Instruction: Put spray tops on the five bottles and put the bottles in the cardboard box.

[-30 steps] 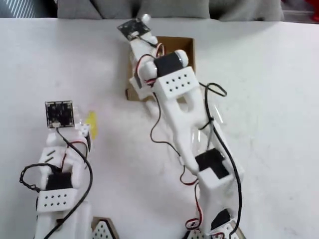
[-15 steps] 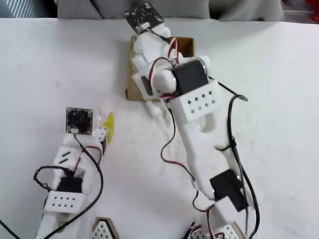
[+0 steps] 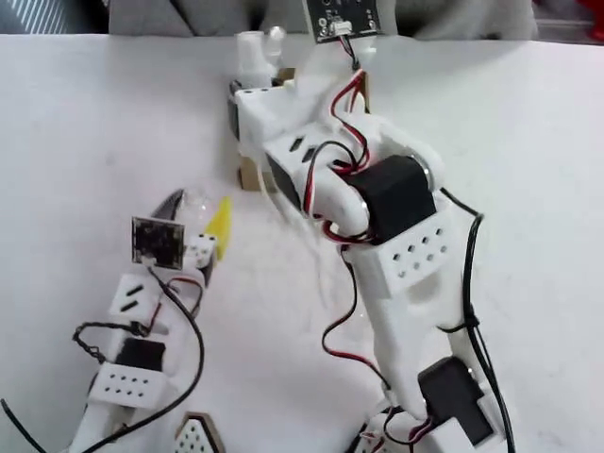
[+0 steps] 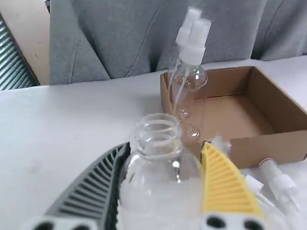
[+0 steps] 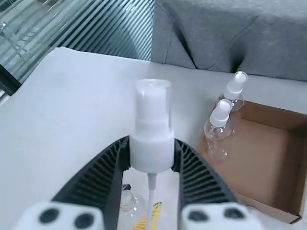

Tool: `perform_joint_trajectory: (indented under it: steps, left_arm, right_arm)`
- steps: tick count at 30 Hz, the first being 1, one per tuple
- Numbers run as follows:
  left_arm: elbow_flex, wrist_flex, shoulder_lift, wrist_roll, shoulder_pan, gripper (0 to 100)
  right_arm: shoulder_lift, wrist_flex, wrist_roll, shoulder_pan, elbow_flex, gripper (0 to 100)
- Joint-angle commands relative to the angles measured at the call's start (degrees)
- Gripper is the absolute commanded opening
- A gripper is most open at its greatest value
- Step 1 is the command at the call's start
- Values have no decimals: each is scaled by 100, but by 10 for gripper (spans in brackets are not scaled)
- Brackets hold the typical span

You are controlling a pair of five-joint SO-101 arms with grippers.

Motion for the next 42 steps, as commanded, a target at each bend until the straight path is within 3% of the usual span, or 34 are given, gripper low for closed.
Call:
perform_joint_trajectory:
  steps: [1,5,10,19,28,35,42]
  left_arm:
    - [-9,-448,-136,-9,444,90]
    - [-9,-782,-136,18,971,62]
    - [-9,-818,-136,800,1367,62]
    - [-9,-527,-127,589,1499,62]
    - [-9,-299,-127,492,1508,62]
    - [-9,-255,-127,396,1508,62]
    - [-9,-229,-127,396,1508,62]
  right_arm:
    - [-242,-180,-62,-40,-229,27]
    - [-277,-382,-62,-40,-273,27]
    - [-435,-796,-70,-40,-237,27]
    - [-523,-374,-70,-48,-229,26]
    - [-901,312,-62,-611,-97,15]
    - [-1534,259,-18,-620,1108,16]
    - [-2519,-1042,0,-497,2884,16]
